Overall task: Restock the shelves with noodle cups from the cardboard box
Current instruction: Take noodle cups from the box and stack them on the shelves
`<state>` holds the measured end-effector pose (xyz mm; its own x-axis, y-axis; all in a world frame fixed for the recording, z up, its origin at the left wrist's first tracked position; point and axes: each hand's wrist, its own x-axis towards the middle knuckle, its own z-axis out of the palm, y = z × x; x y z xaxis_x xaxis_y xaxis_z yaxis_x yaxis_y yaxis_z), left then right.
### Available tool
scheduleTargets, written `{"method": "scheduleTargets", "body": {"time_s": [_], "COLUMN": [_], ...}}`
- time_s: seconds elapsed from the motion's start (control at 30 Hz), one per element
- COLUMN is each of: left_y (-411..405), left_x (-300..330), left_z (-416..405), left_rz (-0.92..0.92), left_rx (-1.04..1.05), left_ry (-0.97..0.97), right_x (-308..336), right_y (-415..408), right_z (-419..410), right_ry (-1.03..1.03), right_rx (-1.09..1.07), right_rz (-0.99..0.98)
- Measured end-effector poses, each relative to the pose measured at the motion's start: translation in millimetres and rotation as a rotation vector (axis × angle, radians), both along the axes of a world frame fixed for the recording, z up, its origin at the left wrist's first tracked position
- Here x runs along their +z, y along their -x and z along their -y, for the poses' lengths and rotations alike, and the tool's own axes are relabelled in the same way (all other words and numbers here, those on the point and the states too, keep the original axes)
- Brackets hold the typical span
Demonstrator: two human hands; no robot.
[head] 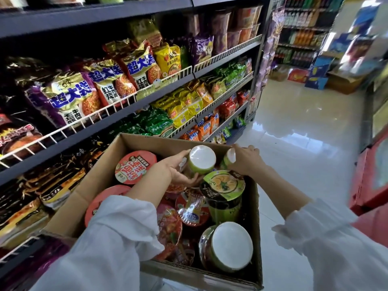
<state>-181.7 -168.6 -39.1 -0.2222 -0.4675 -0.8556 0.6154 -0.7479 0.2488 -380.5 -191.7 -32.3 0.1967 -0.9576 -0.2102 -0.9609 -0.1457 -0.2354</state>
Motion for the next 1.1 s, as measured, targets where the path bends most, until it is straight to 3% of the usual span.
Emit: {"method": "scheduleTargets", "body": {"time_s": [0.37, 0.53, 0.83, 1.1], "left_y": [-40, -80, -171, -275], "left_x": [26, 41, 78, 94], "left_z": [-29, -57, -152, -284], "left_rz": [0.145, 0.195, 0.468, 0.817], "left_rx": [0.047, 0.192, 0.401, 0.72], "left_ry": [0.274, 0.343, 0.558, 0.579], "right_x": [26, 52, 82, 93], "right_y": [-45, -90, -203, -346], "right_z": [-15, -28, -76, -162], "right_ry": [0.217, 0.255, 0.018, -0.185], "right_rx": [0.102, 0.177, 0.199, 0.354], "right_rz": [0.251, 0.352, 0.656, 0.8]}}
